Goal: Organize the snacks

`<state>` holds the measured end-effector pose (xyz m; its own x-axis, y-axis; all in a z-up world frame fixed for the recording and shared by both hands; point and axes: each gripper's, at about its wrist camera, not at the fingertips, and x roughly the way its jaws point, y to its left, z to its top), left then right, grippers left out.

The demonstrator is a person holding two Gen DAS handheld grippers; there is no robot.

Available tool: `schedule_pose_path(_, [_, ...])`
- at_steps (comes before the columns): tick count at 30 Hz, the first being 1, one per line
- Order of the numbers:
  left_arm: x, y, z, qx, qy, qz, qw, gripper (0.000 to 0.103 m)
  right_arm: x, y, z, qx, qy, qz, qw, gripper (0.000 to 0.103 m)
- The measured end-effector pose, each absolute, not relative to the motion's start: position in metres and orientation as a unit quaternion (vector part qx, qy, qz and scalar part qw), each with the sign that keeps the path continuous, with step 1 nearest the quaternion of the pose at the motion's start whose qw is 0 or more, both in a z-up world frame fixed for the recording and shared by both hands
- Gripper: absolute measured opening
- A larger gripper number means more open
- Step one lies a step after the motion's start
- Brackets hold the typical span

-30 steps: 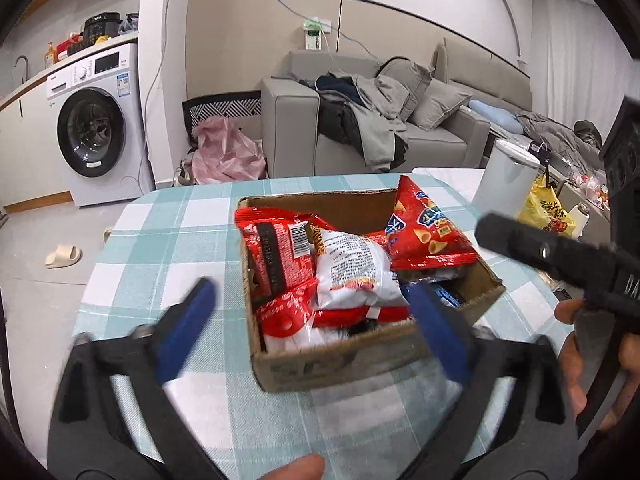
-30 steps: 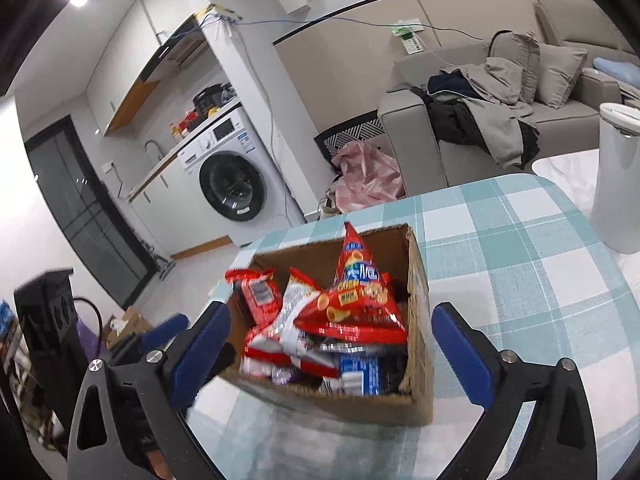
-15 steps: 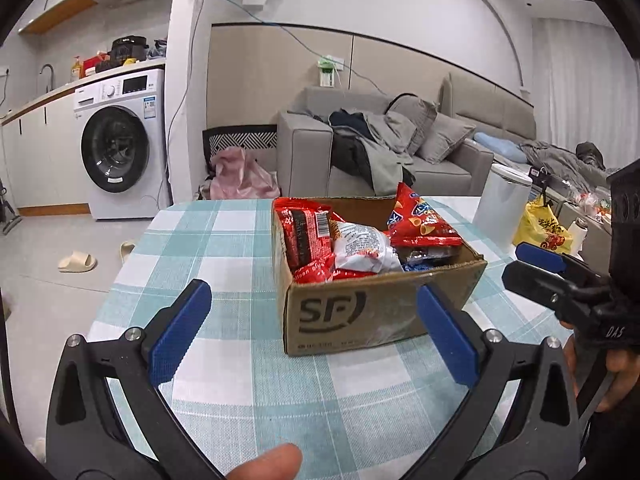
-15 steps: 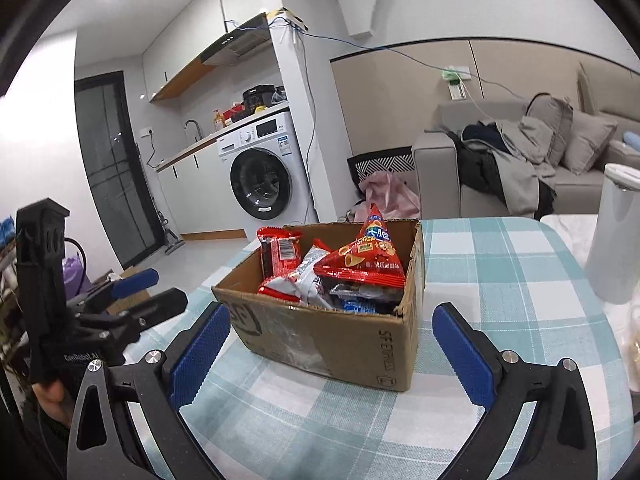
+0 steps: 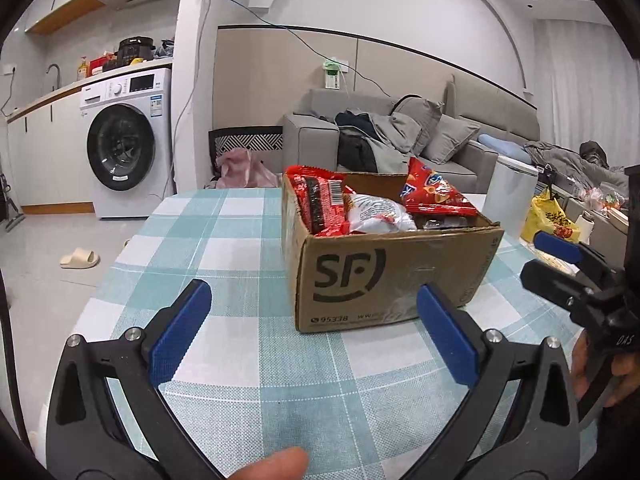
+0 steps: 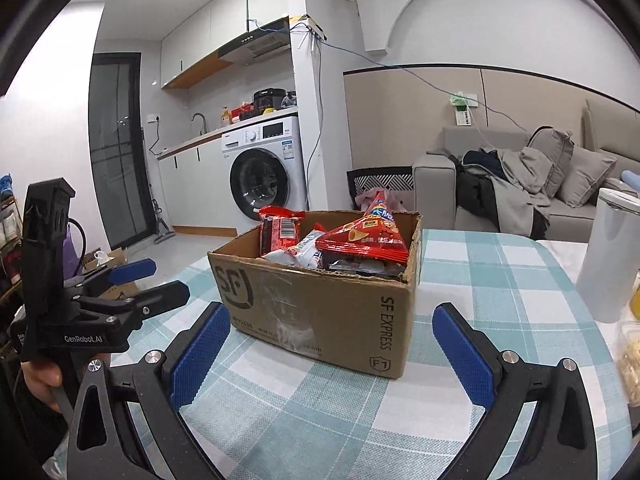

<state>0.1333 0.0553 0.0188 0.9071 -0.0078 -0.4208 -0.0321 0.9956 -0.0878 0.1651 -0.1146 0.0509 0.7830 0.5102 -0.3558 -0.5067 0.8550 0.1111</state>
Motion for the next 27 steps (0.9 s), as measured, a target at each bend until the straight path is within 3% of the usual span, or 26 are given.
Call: schedule_pose_path(27, [0.138, 0.051, 0.009, -0.038, 0.217, 0.018, 0.975, 0.102, 0.161, -0.126, 0.052, 0.022, 0.172, 0.251, 0.952, 0.103])
